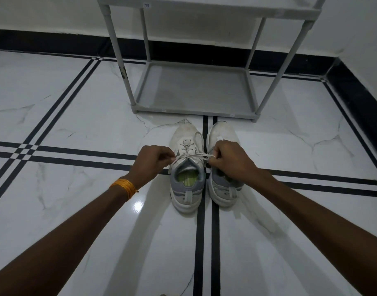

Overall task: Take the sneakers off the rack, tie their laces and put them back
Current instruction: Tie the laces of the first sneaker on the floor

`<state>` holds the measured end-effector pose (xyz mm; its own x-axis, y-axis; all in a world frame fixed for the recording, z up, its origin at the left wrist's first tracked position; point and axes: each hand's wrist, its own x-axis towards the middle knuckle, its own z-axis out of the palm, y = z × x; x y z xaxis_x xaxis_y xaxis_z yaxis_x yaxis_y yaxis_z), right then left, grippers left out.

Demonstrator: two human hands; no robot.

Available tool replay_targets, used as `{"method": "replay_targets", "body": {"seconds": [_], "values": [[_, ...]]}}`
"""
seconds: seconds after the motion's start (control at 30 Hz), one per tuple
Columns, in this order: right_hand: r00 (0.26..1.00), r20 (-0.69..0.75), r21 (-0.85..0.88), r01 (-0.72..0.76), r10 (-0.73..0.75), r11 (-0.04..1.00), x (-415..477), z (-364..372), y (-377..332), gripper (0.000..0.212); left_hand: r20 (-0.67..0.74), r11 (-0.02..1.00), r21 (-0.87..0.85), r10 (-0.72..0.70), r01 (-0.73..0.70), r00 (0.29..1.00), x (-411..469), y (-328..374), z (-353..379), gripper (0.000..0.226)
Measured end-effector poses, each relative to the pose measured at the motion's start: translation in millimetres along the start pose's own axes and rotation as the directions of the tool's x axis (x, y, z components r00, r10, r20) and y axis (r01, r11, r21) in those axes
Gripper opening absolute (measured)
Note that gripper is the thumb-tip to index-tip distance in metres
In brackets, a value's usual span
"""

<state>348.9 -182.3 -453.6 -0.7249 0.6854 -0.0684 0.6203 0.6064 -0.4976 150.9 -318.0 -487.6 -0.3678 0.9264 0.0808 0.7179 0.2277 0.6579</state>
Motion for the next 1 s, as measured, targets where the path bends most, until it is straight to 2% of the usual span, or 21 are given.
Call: {"method": "replay_targets", "body": {"seconds": [0.1, 0.17, 0.23, 0.3, 0.37, 0.43, 0.47, 0.63, 0.7, 0.77, 0.8, 0.83, 0.9, 0.93, 1.0], "values": [[0.993, -0.100, 0.089, -0.049, 0.058, 0.995, 2, 5, -3, 0.015, -0.042, 0.987, -0.126, -0.110, 0.104, 0.993, 0, -3, 0, 0.011], [0.984, -0.151, 0.164, -0.073, 0.098, 0.984, 3, 9, -5, 0.012, -0.024, 0.910, -0.347, -0.250, 0.226, 0.968, 2, -2, 0, 0.011], [0.976, -0.171, 0.206, -0.101, 0.138, 0.973, 3, 10, -5, 0.011, -0.018, 0.846, -0.459, -0.315, 0.272, 0.949, 2, -1, 2, 0.011], [0.974, -0.171, 0.211, -0.110, 0.148, 0.971, 4, 11, -5, 0.011, -0.060, 0.925, -0.328, -0.225, 0.194, 0.972, 2, 1, 2, 0.012], [0.975, -0.174, 0.183, -0.104, 0.136, 0.978, 6, 12, -4, 0.011, -0.074, 0.995, -0.089, -0.060, 0.053, 0.995, 0, 2, 1, 0.015], [0.977, -0.179, 0.142, -0.090, 0.115, 0.986, 6, 12, -2, 0.011, -0.064, 0.998, 0.054, 0.021, -0.018, 0.998, 0, 3, 3, 0.015], [0.978, -0.179, 0.120, -0.081, 0.102, 0.989, 6, 12, -1, 0.011, -0.073, 0.997, 0.077, 0.009, -0.003, 0.997, 0, 4, 5, 0.016], [0.985, -0.164, 0.004, -0.049, 0.049, 0.999, 5, 15, 1, 0.010, -0.150, 0.973, -0.004, -0.228, 0.230, 0.962, 5, 11, 12, 0.021], [0.984, -0.174, -0.048, -0.045, 0.036, 0.998, 5, 15, 2, 0.009, -0.161, 0.966, -0.065, -0.259, 0.251, 0.953, 4, 9, 13, 0.020], [0.984, -0.173, -0.095, -0.049, 0.032, 0.994, 5, 13, 2, 0.008, -0.110, 0.965, -0.120, -0.246, 0.233, 0.963, 2, 7, 9, 0.012], [0.986, -0.166, -0.119, -0.052, 0.031, 0.992, 5, 13, 2, 0.009, -0.051, 0.978, -0.081, -0.197, 0.193, 0.979, 0, 7, 5, 0.012], [0.987, -0.158, -0.137, -0.056, 0.034, 0.989, 5, 12, 2, 0.012, 0.017, 0.991, 0.063, -0.120, 0.119, 0.993, -2, 4, 0, 0.024], [0.988, -0.151, -0.161, -0.064, 0.039, 0.985, 7, 12, 2, 0.017, 0.147, 0.922, 0.372, 0.054, -0.105, 0.988, -3, -4, -6, 0.050], [0.987, -0.155, -0.175, -0.063, 0.036, 0.983, 7, 12, 1, 0.016, 0.154, 0.880, 0.444, 0.110, -0.169, 0.982, -3, -7, -8, 0.050], [0.986, -0.167, -0.205, -0.053, 0.019, 0.977, 7, 12, 0, 0.012, 0.076, 0.873, 0.460, 0.147, -0.166, 0.986, -3, -6, -6, 0.028]]}}
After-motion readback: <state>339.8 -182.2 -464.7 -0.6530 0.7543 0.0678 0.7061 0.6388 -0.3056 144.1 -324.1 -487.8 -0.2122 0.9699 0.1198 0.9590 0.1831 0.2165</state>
